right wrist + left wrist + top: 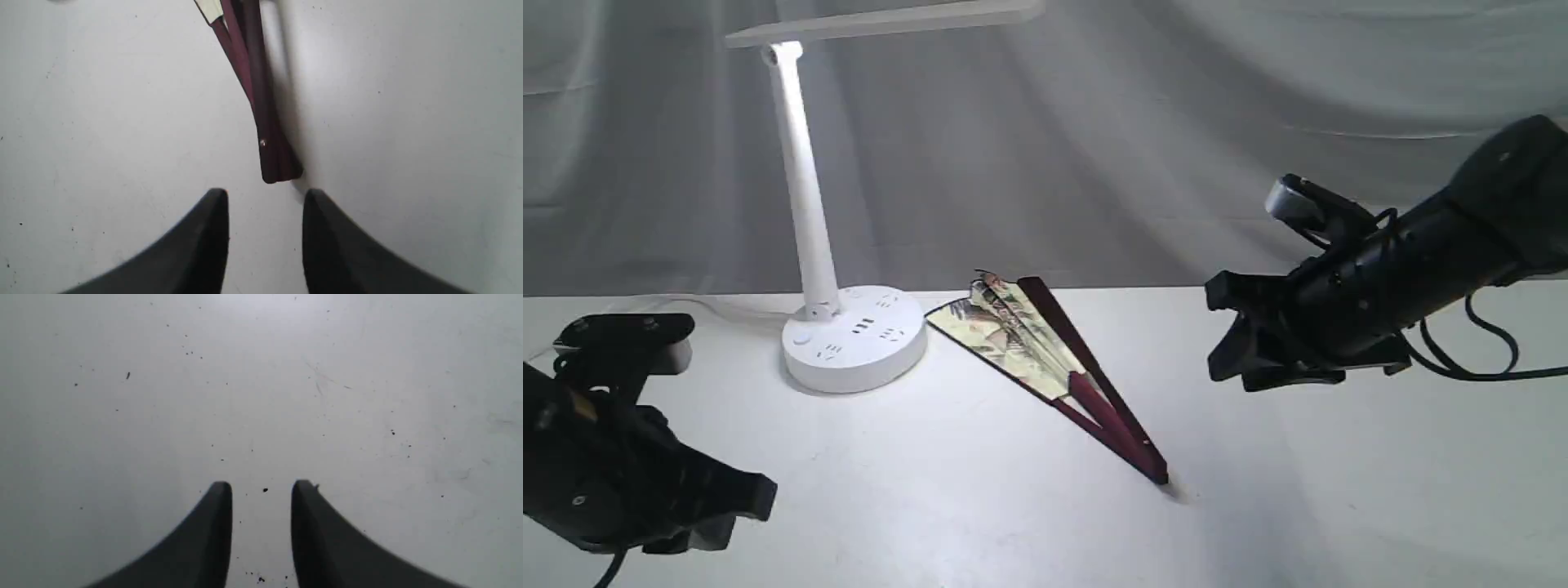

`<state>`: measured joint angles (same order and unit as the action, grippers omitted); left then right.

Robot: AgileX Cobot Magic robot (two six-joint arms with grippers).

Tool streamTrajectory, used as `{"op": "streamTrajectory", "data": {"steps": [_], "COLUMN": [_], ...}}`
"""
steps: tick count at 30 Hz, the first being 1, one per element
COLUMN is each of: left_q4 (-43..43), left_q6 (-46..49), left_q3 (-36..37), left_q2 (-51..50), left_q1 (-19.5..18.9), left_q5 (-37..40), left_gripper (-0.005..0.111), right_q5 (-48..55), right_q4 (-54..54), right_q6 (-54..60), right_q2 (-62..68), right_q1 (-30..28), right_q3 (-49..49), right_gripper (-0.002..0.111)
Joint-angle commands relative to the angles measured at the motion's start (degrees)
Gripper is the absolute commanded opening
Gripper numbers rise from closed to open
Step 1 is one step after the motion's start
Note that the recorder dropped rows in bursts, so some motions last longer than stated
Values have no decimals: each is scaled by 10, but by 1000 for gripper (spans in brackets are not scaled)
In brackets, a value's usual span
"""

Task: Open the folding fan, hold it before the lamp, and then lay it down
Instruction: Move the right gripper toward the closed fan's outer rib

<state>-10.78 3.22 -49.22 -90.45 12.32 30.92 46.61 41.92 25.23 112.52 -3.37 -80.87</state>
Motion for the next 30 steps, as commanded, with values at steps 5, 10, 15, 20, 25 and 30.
{"op": "streamTrajectory", "data": {"steps": [5, 10, 15, 20, 25, 30], "left_q4": [-9, -11, -31, -73, -118, -118], "left_q6": [17, 17, 35, 68, 118, 119], "left_q3": [-22, -53, -81, -91, -91, -91], "left_q2": [-32, -52, -78, -102, -111, -111], "left_q1": [4, 4, 4, 4, 4, 4], "left_q5": [2, 14, 32, 35, 36, 40], "left_gripper": [25, 25, 25, 25, 25, 25], "right_q5": [40, 70, 70, 70, 58, 23], "right_q4": [57, 90, 108, 153, 196, 212], "right_q6": [4, 17, 17, 17, 35, 55], "right_q2": [75, 129, 174, 214, 258, 278], "right_q1": [1, 1, 1, 1, 6, 20], "right_q3": [-87, -147, -191, -223, -239, -239], "right_gripper": [32, 32, 32, 32, 32, 32]}}
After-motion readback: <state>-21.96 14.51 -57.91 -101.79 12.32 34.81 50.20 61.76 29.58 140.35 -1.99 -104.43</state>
